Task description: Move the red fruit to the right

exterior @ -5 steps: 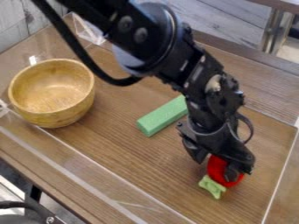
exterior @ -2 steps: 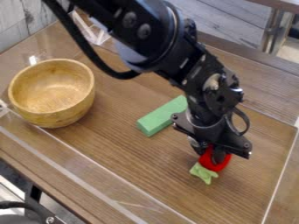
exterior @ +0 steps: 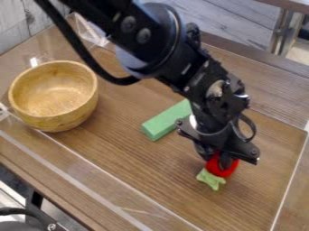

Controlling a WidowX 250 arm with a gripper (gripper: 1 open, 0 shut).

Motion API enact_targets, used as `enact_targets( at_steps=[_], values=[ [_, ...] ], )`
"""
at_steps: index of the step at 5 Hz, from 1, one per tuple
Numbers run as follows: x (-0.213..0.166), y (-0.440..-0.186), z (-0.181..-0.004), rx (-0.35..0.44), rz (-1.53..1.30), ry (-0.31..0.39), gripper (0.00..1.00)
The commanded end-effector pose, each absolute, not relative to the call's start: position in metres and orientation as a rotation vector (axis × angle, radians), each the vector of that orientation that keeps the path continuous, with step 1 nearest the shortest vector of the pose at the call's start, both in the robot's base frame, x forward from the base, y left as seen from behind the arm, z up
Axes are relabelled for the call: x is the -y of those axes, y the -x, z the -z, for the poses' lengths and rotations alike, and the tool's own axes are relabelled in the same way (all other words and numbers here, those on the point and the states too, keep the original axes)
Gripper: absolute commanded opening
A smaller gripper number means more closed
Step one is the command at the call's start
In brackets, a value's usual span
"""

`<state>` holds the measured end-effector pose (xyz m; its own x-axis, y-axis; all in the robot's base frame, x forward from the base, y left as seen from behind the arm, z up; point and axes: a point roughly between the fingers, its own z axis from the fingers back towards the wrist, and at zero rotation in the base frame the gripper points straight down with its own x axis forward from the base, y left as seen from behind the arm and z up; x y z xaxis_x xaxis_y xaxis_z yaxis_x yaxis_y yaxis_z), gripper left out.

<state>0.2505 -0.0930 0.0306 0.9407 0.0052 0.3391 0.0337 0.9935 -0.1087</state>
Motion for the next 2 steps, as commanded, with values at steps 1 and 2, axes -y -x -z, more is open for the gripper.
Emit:
enact_targets(
  at_steps=[1,2],
  values=[
    [0.1016,-0.2481,-0.0285,0.357,0.008,0.116,0.00],
    [0.1051,-0.2453,-0.0220,0.353,-0.015,0.112,0.00]
  ],
)
